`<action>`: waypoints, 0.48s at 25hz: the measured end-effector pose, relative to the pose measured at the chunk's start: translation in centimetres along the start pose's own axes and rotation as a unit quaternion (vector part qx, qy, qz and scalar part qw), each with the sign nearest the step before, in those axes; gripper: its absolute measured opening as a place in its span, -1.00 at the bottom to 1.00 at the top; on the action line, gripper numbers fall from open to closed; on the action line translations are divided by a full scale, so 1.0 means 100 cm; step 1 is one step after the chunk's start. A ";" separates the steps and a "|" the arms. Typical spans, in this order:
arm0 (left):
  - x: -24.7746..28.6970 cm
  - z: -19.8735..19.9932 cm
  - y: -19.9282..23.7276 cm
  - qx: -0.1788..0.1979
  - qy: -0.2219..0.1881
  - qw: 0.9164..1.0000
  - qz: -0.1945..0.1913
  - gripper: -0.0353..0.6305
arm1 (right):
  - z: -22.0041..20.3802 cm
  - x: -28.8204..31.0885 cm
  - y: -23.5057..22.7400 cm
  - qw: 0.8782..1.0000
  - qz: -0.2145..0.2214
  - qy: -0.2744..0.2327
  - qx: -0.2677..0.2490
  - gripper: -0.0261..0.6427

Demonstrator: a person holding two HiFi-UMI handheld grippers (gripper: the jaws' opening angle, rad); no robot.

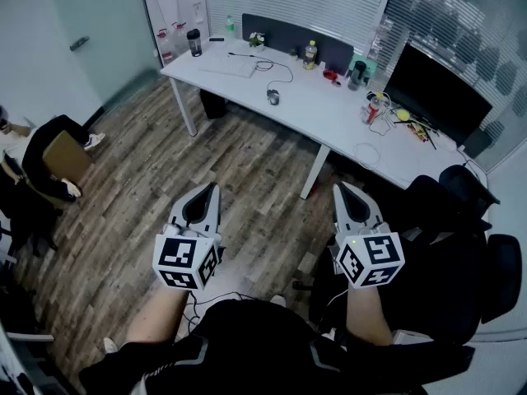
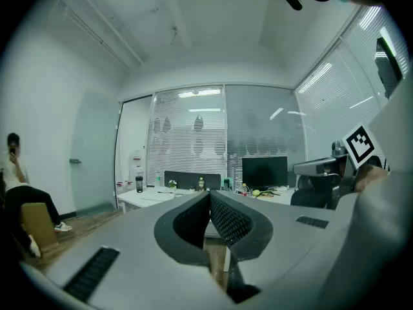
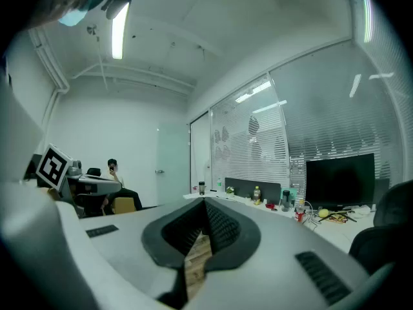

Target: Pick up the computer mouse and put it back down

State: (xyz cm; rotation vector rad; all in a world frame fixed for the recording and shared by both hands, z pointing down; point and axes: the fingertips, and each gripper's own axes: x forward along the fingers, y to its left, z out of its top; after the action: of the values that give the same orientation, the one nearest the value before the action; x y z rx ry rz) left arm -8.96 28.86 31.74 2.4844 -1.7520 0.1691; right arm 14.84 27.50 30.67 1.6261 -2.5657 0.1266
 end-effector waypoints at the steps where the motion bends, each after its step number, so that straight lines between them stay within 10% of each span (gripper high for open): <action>1: 0.000 0.000 0.000 0.000 0.000 1.000 0.000 -0.81 | 0.000 0.000 0.001 1.000 0.000 0.000 0.000 -0.93; 12: -0.002 -0.002 -0.004 0.005 0.007 1.000 0.002 -0.81 | 0.002 -0.001 0.007 1.000 0.010 -0.002 0.002 -0.93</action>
State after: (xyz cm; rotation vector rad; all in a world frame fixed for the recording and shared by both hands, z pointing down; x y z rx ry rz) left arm -8.67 29.16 31.89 2.4800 -1.7549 0.1947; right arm 14.27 27.87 30.40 1.6042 -2.5878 0.1309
